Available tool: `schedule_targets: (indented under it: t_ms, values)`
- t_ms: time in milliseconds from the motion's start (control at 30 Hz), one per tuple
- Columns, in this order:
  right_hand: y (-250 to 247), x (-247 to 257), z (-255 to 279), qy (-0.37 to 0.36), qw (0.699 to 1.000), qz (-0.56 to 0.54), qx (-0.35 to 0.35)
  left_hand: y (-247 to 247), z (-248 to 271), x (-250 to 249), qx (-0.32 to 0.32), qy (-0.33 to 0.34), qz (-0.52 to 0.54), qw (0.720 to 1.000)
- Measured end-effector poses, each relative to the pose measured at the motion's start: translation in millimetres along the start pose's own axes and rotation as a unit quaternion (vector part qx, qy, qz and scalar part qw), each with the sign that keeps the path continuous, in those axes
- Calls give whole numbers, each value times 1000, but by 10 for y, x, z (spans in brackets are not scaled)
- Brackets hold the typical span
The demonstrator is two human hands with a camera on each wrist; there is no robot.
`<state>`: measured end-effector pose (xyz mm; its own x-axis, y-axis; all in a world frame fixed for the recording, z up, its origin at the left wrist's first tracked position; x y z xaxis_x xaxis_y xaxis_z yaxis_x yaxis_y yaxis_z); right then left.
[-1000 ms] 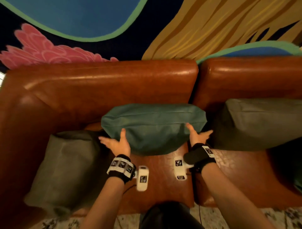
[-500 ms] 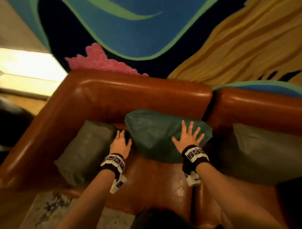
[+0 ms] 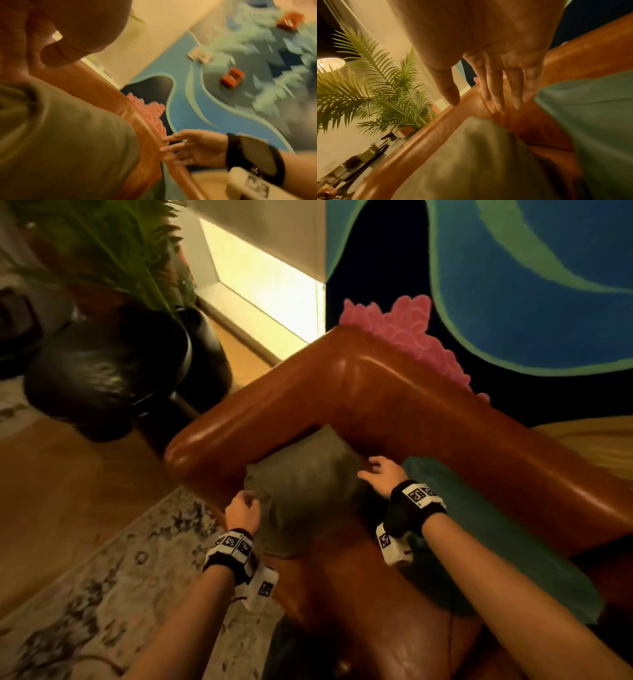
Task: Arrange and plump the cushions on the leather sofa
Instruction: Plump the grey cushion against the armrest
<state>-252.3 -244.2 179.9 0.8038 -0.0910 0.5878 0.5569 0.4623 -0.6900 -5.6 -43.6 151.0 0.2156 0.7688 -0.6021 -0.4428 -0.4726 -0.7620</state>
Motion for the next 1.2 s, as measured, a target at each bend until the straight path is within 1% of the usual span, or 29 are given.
schedule_targets:
  t_ms: [67, 167, 200, 233, 267, 300, 333, 400, 433, 467, 500, 533, 567, 600, 633, 667, 700, 767, 800, 900, 967, 1000, 1067, 1133, 1167, 1200]
  values:
    - [175, 239, -258, 14, 1000, 2, 3, 17, -135, 60, -7, -17, 38, 999]
    - [405, 421, -640, 92, 994, -55, 6, 104, -359, 95, -6, -51, 113, 992]
    - [468, 447, -742, 113, 991, -72, 3, 165, -445, 112, 5, -71, 125, 990]
    - [525, 470, -842, 125, 988, -86, 1, 240, -532, 154, 19, -109, 146, 983]
    - [574, 497, -922, 130, 986, -100, 1, 323, -591, 195, 39, -162, 178, 970]
    - [618, 520, -993, 132, 986, -105, -2, 425, -637, 232, 60, -212, 218, 951]
    - [646, 543, -1058, 131, 986, -101, -7, 513, -661, 248, 86, -251, 244, 933]
    - [708, 526, -1215, 155, 979, -131, -3, 648, -702, 227, 128, -282, 284, 907]
    - [737, 503, -1268, 176, 971, -163, 4, 721, -713, 241, 152, -297, 313, 889]
    - [741, 482, -1288, 186, 969, -162, 14, 762, -731, 248, 167, -298, 335, 878]
    - [750, 408, -1321, 198, 969, -143, 25, 761, -755, 272, 167, -299, 337, 877]
    - [731, 350, -1303, 215, 969, -120, 32, 794, -788, 356, 169, -330, 345, 862]
    - [708, 306, -1291, 198, 978, -53, 43, 805, -788, 430, 186, -359, 343, 848]
    - [695, 280, -1275, 160, 985, 24, 63, 815, -765, 496, 204, -389, 336, 833]
    - [717, 263, -1242, 135, 984, 70, 98, 803, -731, 539, 220, -394, 327, 830]
    - [740, 235, -1200, 126, 978, 91, 137, 825, -714, 598, 228, -378, 307, 843]
    - [762, 195, -1199, 117, 974, 109, 164, 845, -683, 611, 240, -342, 282, 864]
    - [793, 109, -1215, 120, 968, 131, 179, 924, -635, 630, 256, -270, 229, 900]
    - [811, 107, -1199, 107, 966, 142, 189, 960, -610, 589, 262, -235, 213, 911]
    - [893, 90, -1192, 76, 960, 163, 216, 1099, -564, 470, 276, -136, 179, 935]
    - [949, 152, -1124, 58, 963, 147, 220, 1181, -552, 426, 287, -61, 115, 949]
    - [985, 157, -1097, 55, 964, 141, 218, 1227, -545, 429, 297, -23, 75, 952]
    - [1059, 138, -1061, 57, 964, 154, 207, 1263, -520, 423, 320, 37, -14, 947]
    - [1111, 141, -1007, 56, 962, 183, 194, 1259, -528, 447, 307, 61, -61, 948]
    - [1123, 171, -978, 56, 963, 186, 189, 1233, -532, 438, 286, 62, -60, 954]
    - [1124, 195, -980, 51, 967, 176, 179, 1201, -553, 463, 258, 34, -35, 965]
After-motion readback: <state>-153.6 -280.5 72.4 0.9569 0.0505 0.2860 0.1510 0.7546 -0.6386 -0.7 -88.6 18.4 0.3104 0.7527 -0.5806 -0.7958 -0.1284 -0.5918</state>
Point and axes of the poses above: each hand's wrist, its own z-axis away from the middle knuckle, its own y-axis out of the palm, x = y × z, the point moved 5 cm from there along -z, towards the middle knuckle, and after that the axes turned 14 degrees about -x, right-handed, at the moved point
